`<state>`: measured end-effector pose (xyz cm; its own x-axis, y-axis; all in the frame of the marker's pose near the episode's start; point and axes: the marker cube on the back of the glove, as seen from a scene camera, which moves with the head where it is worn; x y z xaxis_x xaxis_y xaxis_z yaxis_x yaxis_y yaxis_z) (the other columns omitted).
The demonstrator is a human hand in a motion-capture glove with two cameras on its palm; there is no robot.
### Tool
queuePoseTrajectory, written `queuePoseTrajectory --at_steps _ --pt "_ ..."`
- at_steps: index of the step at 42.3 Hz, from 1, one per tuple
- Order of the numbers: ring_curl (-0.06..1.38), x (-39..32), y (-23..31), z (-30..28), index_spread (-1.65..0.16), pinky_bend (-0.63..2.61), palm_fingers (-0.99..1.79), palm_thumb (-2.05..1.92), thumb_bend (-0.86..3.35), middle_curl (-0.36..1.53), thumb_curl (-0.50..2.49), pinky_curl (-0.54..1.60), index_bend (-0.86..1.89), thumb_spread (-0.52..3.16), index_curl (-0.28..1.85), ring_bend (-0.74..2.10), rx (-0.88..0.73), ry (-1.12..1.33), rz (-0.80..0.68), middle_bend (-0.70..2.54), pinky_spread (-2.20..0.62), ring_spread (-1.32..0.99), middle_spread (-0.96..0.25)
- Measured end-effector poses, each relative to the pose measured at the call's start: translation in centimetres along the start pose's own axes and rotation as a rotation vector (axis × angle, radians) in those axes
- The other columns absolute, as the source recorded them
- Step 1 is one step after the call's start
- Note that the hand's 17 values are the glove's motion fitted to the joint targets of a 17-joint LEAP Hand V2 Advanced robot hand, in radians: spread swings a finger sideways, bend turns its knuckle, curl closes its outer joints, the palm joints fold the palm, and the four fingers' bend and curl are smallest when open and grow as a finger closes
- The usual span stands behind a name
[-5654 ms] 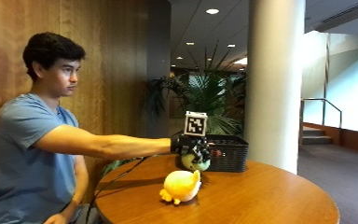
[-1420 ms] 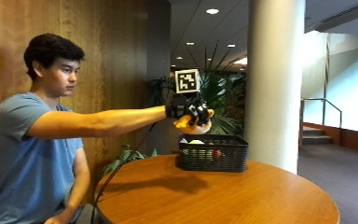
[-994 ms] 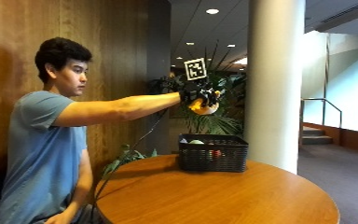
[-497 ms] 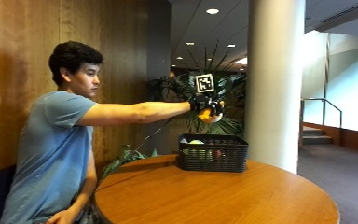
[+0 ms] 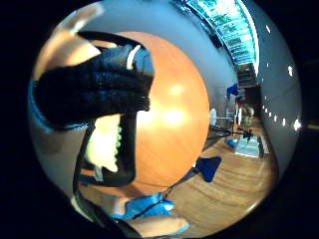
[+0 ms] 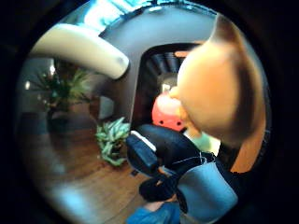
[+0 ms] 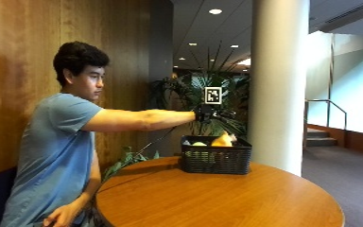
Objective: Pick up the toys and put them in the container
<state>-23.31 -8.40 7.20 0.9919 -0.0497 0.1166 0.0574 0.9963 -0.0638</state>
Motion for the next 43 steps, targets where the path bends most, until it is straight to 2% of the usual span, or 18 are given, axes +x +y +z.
queuePoseTrajectory --at_steps 1,6,10,13,19,22,26,33,40,43 --pt "0.56 0.1 0.2 0.0 -0.29 1.51 -0.32 -0.02 -0.12 0.72 0.50 0.49 0.22 1.09 0.26 0.75 0.006 -0.001 -0.009 0.06 -0.21 -0.21 -0.14" --pt "0.44 0.8 1.6 -0.4 -0.28 1.50 -0.33 -0.10 -0.10 0.60 0.44 0.44 0.18 1.06 0.26 0.47 0.035 0.049 -0.080 0.05 -0.10 -0.09 -0.02" --pt "0.38 1.5 2.7 -0.9 -0.27 1.47 -0.29 -0.11 -0.09 0.54 0.40 0.42 0.16 1.05 0.27 0.37 0.048 0.037 -0.013 0.06 -0.05 -0.03 0.04" --pt "0.36 1.9 3.7 -1.4 -0.27 1.45 -0.27 -0.11 -0.09 0.50 0.37 0.41 0.14 1.04 0.27 0.34 0.061 0.013 0.017 0.07 -0.02 0.00 0.06" --pt "0.34 3.9 6.2 -1.3 -0.27 1.42 -0.22 -0.10 -0.08 0.43 0.32 0.39 0.15 1.05 0.27 0.29 0.045 0.041 -0.036 0.08 0.01 0.05 0.10" --pt "0.34 4.3 6.7 -1.2 -0.27 1.40 -0.21 -0.10 -0.08 0.40 0.30 0.38 0.14 1.05 0.27 0.28 0.040 0.056 0.048 0.09 0.02 0.06 0.10" --pt "0.34 0.1 5.8 -1.4 -0.27 1.38 -0.20 -0.10 -0.08 0.37 0.28 0.37 0.13 1.05 0.27 0.27 0.055 0.079 0.228 0.10 0.03 0.08 0.11" --pt "0.34 1.4 7.7 -2.0 -0.27 1.35 -0.19 -0.09 -0.07 0.33 0.25 0.36 0.12 1.06 0.26 0.26 0.051 0.150 0.048 0.11 0.04 0.09 0.12" --pt "0.35 2.4 8.8 -3.1 -0.27 1.32 -0.17 -0.09 -0.07 0.30 0.23 0.34 0.11 1.06 0.25 0.29 0.064 0.083 0.111 0.12 0.05 0.09 0.12" --pt "0.35 2.4 8.7 -3.6 -0.27 1.32 -0.16 -0.09 -0.07 0.28 0.22 0.34 0.11 1.06 0.25 0.30 0.074 -0.002 0.203 0.13 0.04 0.10 0.12"
